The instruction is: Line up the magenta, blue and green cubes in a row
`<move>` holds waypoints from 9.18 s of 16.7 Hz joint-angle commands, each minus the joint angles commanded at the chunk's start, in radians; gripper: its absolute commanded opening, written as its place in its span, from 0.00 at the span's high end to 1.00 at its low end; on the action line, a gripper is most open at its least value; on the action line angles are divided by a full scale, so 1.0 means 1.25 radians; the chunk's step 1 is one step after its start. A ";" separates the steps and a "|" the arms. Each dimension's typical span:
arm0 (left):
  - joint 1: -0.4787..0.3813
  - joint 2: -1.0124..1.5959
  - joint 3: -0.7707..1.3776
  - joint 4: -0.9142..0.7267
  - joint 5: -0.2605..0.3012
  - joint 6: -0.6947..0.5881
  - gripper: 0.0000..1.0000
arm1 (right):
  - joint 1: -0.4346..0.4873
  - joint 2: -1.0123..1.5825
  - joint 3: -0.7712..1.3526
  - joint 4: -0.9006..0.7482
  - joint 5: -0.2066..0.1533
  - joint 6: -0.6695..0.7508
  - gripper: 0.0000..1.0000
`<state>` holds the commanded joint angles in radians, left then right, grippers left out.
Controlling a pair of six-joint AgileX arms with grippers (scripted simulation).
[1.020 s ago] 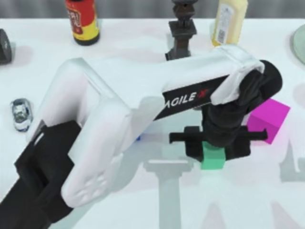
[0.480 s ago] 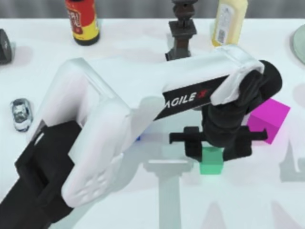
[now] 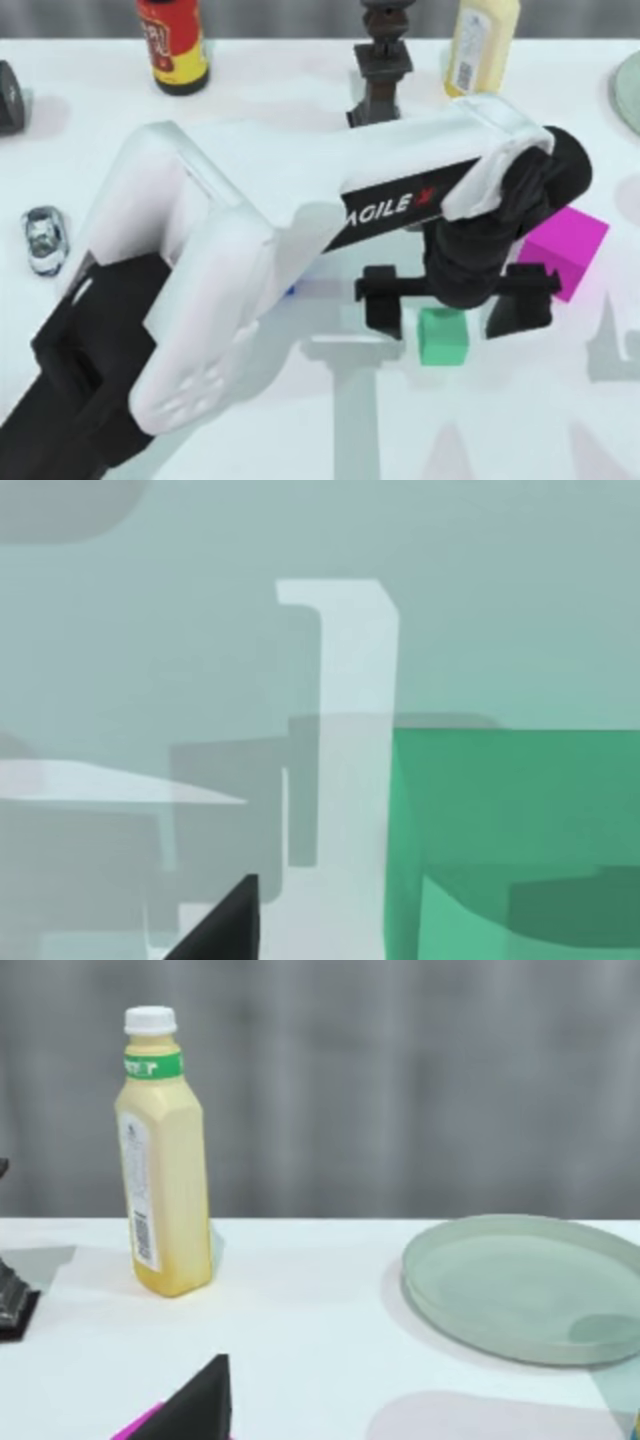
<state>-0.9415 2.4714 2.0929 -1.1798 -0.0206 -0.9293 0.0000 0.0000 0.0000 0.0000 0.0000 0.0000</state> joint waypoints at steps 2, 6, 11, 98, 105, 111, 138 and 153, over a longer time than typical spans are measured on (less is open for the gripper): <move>0.000 0.000 0.000 0.000 0.000 0.000 0.00 | 0.000 0.000 0.000 0.000 0.000 0.000 0.00; -0.001 0.000 0.003 -0.003 0.000 0.000 0.00 | 0.000 0.000 0.000 0.000 0.000 0.000 0.00; 0.005 0.000 0.131 -0.134 -0.001 -0.004 0.00 | 0.000 0.000 0.000 0.000 0.000 0.000 0.00; 0.111 -0.208 -0.141 -0.067 0.008 0.105 1.00 | 0.000 0.000 0.000 0.000 0.000 0.000 0.00; 0.097 -0.205 -0.151 -0.057 0.009 0.091 1.00 | 0.000 0.000 0.000 0.000 0.000 0.000 0.00; 0.094 -0.183 -0.265 0.083 0.009 0.091 1.00 | 0.000 0.000 0.000 0.000 0.000 0.000 0.00; 0.094 -0.173 -0.305 0.130 0.008 0.089 0.00 | 0.000 0.000 0.000 0.000 0.000 0.000 0.00; 0.108 -0.219 -0.154 -0.066 0.008 0.085 0.00 | 0.000 0.000 0.000 0.000 0.000 0.000 0.00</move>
<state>-0.8062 2.1974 1.9001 -1.2627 -0.0111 -0.8227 0.0000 0.0000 0.0000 0.0000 0.0000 0.0000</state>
